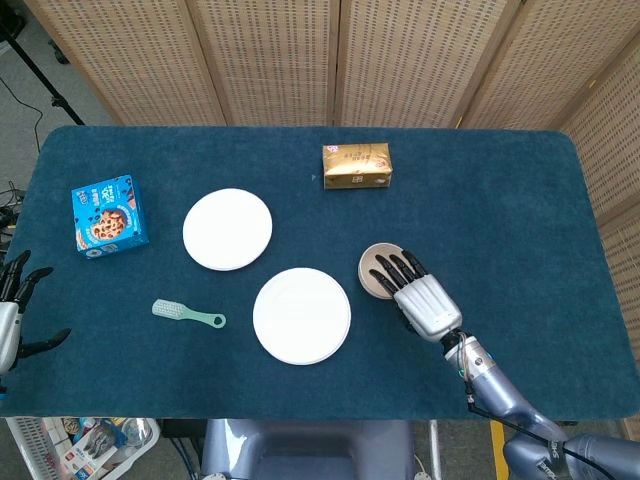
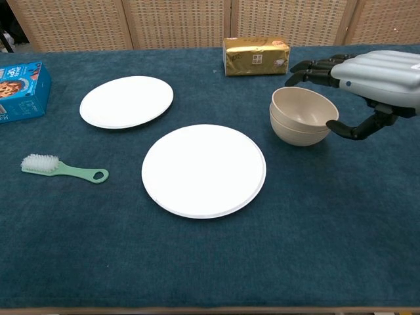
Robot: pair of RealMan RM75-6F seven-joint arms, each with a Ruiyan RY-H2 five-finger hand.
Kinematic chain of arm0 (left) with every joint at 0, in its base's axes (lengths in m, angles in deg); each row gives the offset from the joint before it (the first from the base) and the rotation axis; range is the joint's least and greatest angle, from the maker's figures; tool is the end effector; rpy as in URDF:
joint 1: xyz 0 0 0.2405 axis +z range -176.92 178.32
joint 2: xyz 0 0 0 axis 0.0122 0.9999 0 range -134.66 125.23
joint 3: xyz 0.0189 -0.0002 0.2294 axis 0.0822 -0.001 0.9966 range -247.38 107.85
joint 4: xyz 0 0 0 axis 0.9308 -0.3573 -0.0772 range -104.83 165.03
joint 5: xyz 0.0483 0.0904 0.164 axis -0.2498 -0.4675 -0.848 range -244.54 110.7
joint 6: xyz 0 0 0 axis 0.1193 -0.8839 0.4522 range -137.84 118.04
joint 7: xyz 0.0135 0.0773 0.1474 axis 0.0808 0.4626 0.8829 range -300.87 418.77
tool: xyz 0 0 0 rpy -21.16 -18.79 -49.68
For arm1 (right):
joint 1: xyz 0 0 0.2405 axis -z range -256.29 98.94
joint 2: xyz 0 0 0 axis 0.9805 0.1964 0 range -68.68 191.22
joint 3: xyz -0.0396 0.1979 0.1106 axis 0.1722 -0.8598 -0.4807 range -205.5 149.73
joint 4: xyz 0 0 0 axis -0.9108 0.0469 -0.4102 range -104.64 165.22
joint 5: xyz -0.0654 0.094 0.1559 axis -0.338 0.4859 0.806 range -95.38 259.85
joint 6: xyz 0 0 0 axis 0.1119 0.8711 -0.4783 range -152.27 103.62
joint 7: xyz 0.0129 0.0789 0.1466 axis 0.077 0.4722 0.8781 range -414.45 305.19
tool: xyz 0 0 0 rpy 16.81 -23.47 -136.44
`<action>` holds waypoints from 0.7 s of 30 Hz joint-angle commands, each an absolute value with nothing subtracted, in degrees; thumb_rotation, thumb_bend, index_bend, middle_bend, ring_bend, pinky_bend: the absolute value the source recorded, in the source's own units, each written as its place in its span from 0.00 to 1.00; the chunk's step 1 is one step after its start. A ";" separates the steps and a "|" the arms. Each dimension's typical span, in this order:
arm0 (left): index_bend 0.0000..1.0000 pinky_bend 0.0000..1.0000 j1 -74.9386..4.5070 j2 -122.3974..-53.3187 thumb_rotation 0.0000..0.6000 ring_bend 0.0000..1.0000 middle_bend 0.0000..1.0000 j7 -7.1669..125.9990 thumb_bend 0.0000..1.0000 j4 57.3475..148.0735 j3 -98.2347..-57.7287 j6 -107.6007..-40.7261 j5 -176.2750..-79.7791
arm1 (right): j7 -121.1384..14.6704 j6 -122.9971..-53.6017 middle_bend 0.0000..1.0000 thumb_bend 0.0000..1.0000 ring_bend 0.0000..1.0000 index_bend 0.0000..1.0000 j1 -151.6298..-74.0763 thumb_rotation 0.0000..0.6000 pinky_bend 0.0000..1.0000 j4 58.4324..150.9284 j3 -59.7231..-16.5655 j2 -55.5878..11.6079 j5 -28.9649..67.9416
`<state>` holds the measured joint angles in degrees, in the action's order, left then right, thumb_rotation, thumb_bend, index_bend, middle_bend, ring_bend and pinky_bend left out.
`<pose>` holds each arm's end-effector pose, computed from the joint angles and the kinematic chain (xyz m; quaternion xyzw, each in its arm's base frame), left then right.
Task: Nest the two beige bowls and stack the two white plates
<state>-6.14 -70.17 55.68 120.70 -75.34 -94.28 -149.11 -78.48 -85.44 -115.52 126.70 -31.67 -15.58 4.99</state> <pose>-0.2839 0.2197 0.1690 -0.5618 -0.3974 -0.4163 0.5943 -0.1327 -0.2999 0.0341 0.7916 -0.2719 0.3582 0.4136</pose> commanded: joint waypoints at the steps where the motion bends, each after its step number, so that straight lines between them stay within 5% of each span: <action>1: 0.20 0.00 -6.12 -70.20 1.00 0.00 0.00 55.77 0.02 120.80 -75.30 -94.47 -149.34 | -79.18 -84.26 0.00 0.54 0.00 0.08 -116.39 1.00 0.00 126.33 -32.47 -16.75 6.23; 21: 0.20 0.00 -5.95 -69.64 1.00 0.00 0.00 54.55 0.02 120.63 -75.81 -94.40 -148.28 | -83.80 -78.20 0.00 0.55 0.00 0.08 -120.45 1.00 0.00 122.02 -34.24 -24.24 15.76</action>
